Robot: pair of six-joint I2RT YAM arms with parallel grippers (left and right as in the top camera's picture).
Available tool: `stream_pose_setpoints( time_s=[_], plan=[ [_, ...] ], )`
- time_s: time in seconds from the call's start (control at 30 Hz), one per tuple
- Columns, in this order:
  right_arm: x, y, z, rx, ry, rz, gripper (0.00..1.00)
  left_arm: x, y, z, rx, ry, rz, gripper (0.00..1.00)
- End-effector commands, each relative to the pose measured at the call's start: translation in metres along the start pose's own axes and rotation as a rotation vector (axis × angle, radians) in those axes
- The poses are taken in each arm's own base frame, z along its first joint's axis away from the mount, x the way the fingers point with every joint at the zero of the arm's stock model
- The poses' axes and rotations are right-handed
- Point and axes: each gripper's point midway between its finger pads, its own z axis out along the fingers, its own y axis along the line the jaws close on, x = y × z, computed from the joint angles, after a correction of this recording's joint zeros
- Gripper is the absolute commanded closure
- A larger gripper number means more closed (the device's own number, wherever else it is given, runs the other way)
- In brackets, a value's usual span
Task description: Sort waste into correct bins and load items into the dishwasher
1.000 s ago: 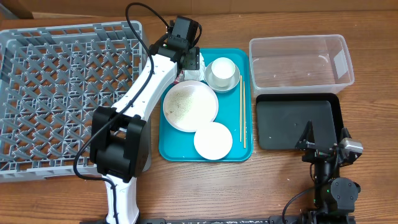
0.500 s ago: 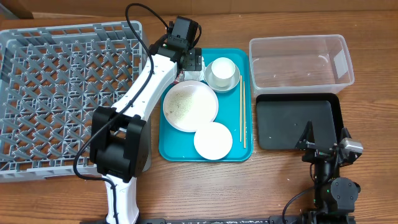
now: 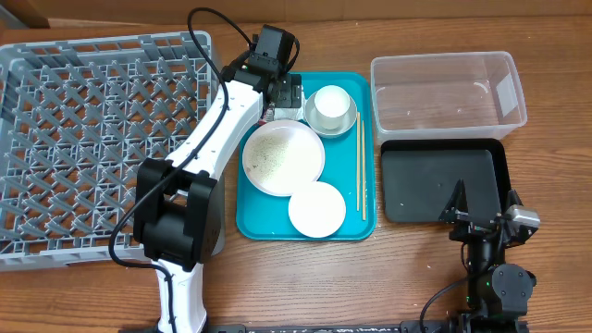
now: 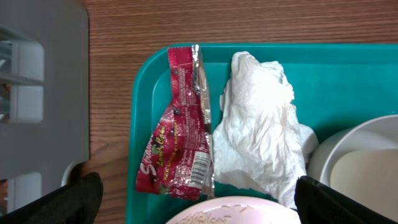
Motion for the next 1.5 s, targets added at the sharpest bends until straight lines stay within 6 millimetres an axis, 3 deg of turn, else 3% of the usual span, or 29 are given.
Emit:
stream_pose_setpoints(
  time_s=[0.0, 0.4, 0.97, 1.47],
  plan=[
    [0.002, -0.002, 0.000, 0.008, -0.004, 0.003, 0.00, -0.008, -0.001, -0.004, 0.025, -0.010, -0.012, 0.00],
    [0.002, -0.002, 0.000, 0.008, -0.004, 0.003, 0.00, 0.002, 0.002, -0.010, 0.021, 0.032, -0.003, 0.00],
    [0.002, -0.002, 0.000, 0.008, -0.004, 0.003, 0.00, -0.011, -0.012, -0.071, 0.171, -0.008, -0.015, 0.00],
    [0.002, -0.002, 0.000, 0.008, -0.004, 0.003, 0.00, 0.004, -0.012, -0.078, 0.182, 0.054, -0.008, 0.00]
  ],
)
